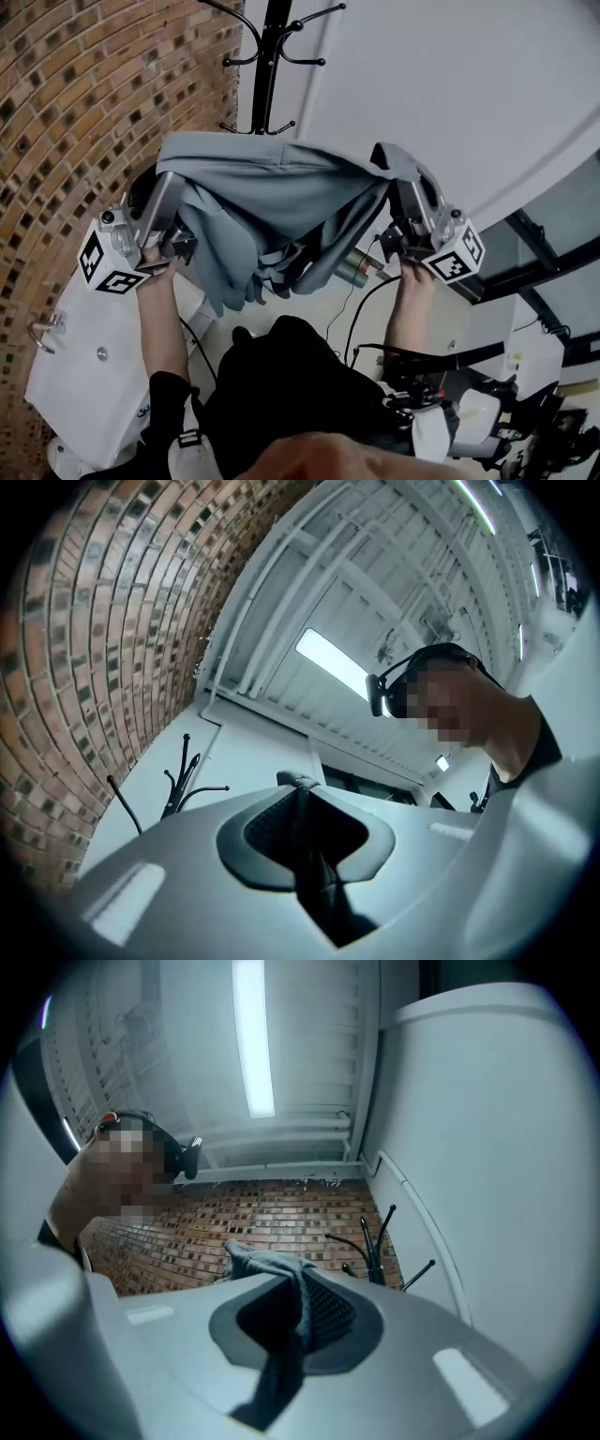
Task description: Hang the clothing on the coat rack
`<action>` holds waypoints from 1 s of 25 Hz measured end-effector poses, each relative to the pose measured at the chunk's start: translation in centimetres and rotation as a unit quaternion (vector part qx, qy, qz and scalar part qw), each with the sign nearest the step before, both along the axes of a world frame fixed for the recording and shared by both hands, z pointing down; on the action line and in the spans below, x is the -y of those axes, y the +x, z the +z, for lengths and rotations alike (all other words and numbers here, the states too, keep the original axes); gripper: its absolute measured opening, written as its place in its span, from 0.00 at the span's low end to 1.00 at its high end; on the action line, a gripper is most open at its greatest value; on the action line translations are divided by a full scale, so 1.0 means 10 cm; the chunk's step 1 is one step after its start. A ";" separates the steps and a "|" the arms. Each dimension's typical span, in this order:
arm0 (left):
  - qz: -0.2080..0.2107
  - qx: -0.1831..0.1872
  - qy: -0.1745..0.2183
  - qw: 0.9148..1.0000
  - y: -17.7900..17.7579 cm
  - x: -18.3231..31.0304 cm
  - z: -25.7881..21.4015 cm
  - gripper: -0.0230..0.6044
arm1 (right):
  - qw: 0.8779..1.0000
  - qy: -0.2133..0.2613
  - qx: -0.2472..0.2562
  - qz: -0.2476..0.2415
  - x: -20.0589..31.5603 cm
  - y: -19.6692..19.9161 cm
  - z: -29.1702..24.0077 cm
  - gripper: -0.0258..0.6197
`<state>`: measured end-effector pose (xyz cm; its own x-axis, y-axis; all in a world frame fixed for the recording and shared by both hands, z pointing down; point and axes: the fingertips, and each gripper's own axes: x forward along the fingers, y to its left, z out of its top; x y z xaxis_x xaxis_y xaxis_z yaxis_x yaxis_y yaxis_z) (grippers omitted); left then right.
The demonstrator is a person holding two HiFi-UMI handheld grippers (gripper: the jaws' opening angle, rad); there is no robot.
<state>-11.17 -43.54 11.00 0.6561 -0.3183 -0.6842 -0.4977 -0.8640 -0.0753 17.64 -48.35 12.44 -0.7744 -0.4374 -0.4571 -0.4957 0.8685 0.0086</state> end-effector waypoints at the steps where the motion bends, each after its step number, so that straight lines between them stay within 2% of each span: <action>1: 0.005 -0.007 0.001 1.000 -0.05 0.09 -0.05 0.09 | 1.000 0.003 0.002 0.001 0.06 -0.05 -0.04 0.06; 3: 0.003 -0.020 0.000 1.000 -0.12 0.28 -0.13 0.09 | 1.000 0.007 0.000 0.008 0.22 -0.10 -0.11 0.06; 6: -0.028 -0.018 -0.001 0.999 -0.16 0.62 -0.27 0.09 | 1.000 0.014 0.005 0.017 0.55 -0.10 -0.25 0.06; 10: -0.063 -0.028 0.005 0.998 -0.25 1.07 -0.54 0.09 | 0.999 0.044 0.019 -0.001 1.04 -0.19 -0.56 0.06; 14: -0.049 -0.063 0.010 0.997 -0.30 1.52 -0.92 0.09 | 0.996 0.071 0.034 -0.030 1.60 -0.30 -1.00 0.06; 16: -0.048 -0.064 -0.003 0.997 -0.27 1.87 -1.05 0.09 | 0.994 0.076 0.060 -0.041 1.95 -0.30 -1.24 0.06; 18: -0.088 -0.055 -0.065 0.992 -0.32 2.43 -0.96 0.09 | 0.994 0.040 0.091 -0.055 2.43 -0.33 -1.28 0.06; 19: -0.109 -0.056 -0.111 0.986 -0.39 2.73 -0.79 0.09 | 0.994 0.002 0.094 -0.054 2.72 -0.36 -1.14 0.06; 21: -0.114 -0.063 -0.191 0.973 -0.45 3.09 -0.28 0.09 | 0.993 -0.085 0.065 -0.043 3.17 -0.46 -0.51 0.06; 22: -0.105 -0.060 -0.211 0.970 -0.41 3.12 0.02 0.09 | 0.991 -0.118 0.044 -0.049 3.22 -0.53 -0.12 0.06; 23: -0.090 -0.053 -0.216 0.971 -0.33 3.06 0.27 0.09 | 0.988 -0.138 0.031 -0.069 3.13 -0.62 0.21 0.06; 25: -0.052 -0.041 -0.200 0.978 -0.11 2.84 0.56 0.09 | 0.980 -0.151 0.034 -0.126 2.78 -0.82 0.59 0.06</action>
